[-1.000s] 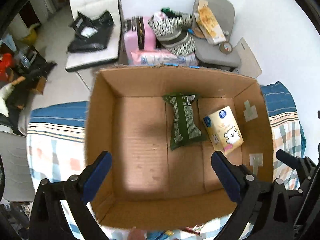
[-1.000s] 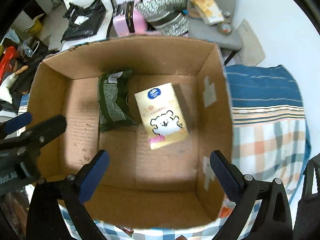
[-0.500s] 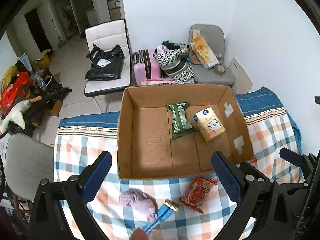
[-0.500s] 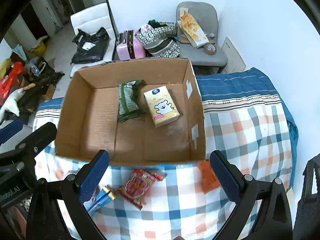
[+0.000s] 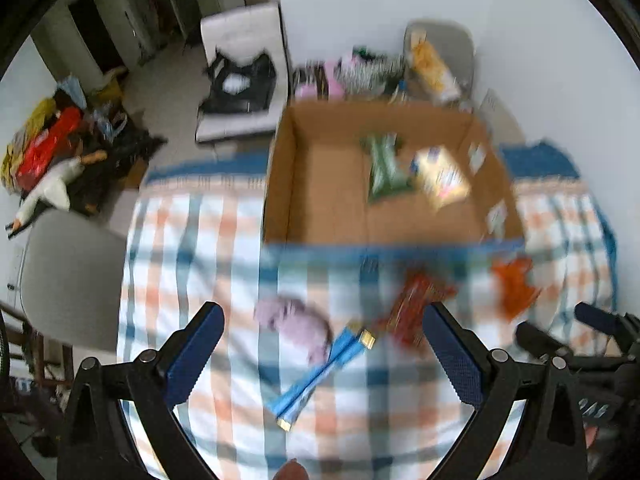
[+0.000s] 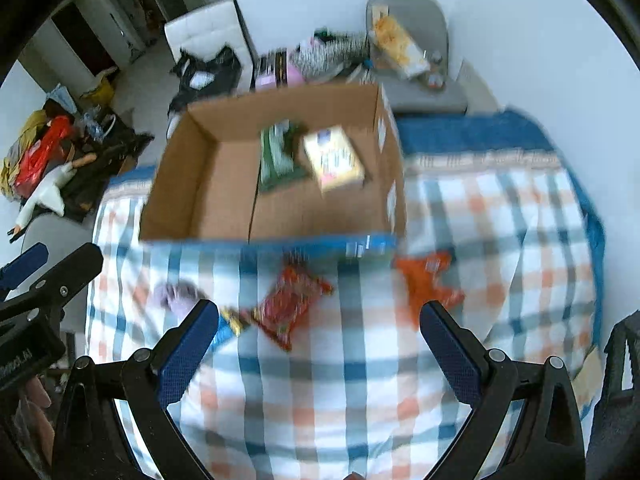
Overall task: Organize soft objects
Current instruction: 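Withdraw both tools from the box toward the remaining items, then grasp the blue stick snack with the left tool while the right tool grasps the red snack bag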
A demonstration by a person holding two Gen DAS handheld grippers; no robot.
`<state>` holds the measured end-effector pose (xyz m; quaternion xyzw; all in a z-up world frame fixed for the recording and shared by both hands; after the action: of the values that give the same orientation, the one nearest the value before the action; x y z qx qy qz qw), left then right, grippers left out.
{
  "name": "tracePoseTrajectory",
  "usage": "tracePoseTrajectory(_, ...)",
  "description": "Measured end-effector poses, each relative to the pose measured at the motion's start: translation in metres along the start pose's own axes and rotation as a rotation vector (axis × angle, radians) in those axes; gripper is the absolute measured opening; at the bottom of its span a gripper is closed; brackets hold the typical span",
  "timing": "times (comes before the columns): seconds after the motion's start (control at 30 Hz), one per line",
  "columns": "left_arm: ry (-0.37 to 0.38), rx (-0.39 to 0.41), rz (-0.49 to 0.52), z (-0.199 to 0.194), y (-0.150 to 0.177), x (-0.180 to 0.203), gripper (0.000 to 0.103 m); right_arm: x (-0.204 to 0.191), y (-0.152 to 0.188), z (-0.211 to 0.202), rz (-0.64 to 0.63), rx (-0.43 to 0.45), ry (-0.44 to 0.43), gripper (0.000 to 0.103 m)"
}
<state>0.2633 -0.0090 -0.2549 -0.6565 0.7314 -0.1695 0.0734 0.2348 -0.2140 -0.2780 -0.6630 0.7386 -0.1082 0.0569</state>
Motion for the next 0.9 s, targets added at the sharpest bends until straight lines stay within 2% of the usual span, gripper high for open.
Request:
tracePoseTrajectory(0.23, -0.066, -0.233, -0.016, 0.082, 0.084, -0.036, 0.102, 0.007, 0.065, 0.064, 0.010, -0.165, -0.028, 0.102)
tracePoseTrajectory(0.4, -0.047, -0.357, -0.014, 0.129, 0.119, -0.042, 0.096, 0.003, 0.090, 0.096, 0.009, -0.242, -0.050, 0.102)
tracePoseTrajectory(0.43, -0.033, -0.372, -0.007, 0.137, 0.123, -0.040, 0.092, 0.002, 0.094, 0.101, 0.009, -0.255, -0.054, 0.102)
tracePoseTrajectory(0.47, -0.020, -0.386, -0.004, 0.146, 0.126, -0.038, 0.078, 0.000, 0.098, 0.106, 0.010, -0.269, -0.059, 0.102)
tracePoseTrajectory(0.53, 0.005, -0.419, -0.011, 0.160, 0.131, -0.035, 0.065, -0.003, 0.103, 0.114, 0.013, -0.285, -0.069, 0.102)
tracePoseTrajectory(0.57, 0.029, -0.432, -0.025, 0.166, 0.134, -0.032, 0.055, -0.005, 0.105, 0.118, 0.014, -0.292, -0.070, 0.102)
tracePoseTrajectory(0.63, 0.045, -0.444, -0.046, 0.173, 0.137, -0.030, 0.043, -0.009, 0.103, 0.124, 0.024, -0.300, -0.078, 0.102)
tracePoseTrajectory(0.77, 0.110, -0.441, -0.101, 0.167, 0.141, -0.017, 0.030, -0.019, 0.090, 0.133, 0.076, -0.312, -0.123, 0.102)
tracePoseTrajectory(0.9, 0.146, -0.442, -0.144, 0.160, 0.152, -0.003, 0.027, -0.032, 0.071, 0.150, 0.173, -0.336, -0.186, 0.102)
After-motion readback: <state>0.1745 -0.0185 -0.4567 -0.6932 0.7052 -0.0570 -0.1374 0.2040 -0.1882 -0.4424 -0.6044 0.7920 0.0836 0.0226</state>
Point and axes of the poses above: each gripper's, at about its wrist camera, not at the fingertips, and z roughly the way its jaws point, x to its right, y to its underside, the point moved 10 cm from there along z, roughly the way its jaws point, and after that the axes turned 10 degrees about y, right-handed, at the moved point
